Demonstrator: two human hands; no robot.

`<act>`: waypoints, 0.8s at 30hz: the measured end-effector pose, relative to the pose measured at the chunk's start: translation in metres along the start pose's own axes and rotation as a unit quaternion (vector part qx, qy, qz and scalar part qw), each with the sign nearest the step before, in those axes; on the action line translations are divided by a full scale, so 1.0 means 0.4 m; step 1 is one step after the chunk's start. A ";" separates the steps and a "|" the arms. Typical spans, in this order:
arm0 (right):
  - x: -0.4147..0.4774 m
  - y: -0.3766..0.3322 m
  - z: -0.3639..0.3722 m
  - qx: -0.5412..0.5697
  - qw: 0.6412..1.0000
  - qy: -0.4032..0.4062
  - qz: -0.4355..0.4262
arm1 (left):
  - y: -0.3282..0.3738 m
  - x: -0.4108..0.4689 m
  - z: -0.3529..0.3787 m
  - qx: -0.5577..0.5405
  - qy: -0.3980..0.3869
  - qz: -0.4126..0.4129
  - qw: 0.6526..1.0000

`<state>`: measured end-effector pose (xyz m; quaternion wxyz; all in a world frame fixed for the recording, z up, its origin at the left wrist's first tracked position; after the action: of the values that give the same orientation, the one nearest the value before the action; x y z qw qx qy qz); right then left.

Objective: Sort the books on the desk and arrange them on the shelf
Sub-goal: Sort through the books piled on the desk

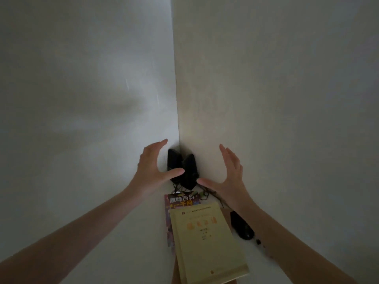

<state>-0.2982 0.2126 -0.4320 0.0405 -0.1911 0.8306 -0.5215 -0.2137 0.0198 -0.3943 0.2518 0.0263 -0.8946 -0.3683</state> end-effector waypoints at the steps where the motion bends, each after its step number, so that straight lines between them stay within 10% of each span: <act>1: -0.010 -0.033 -0.017 0.011 1.000 -0.002 -0.008 | 0.033 -0.001 -0.031 -0.002 0.006 0.017 1.000; 24: -0.163 -1.081 -0.149 0.027 0.952 0.001 -0.305 | 0.755 -0.046 -0.840 0.158 0.222 0.268 0.924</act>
<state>-0.1348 0.1213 -0.0322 -0.1166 -0.4337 0.7180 -0.5318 0.0020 0.0268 0.0029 0.5258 -0.0938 -0.8361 -0.1252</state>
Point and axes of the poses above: each hand's wrist, its own x-axis towards the middle knuckle, its own z-axis out of the palm, y = z × x, the point moved 7 cm from there along x, towards the middle knuckle, and after that the axes turned 12 degrees about z, right-handed, at the moved point
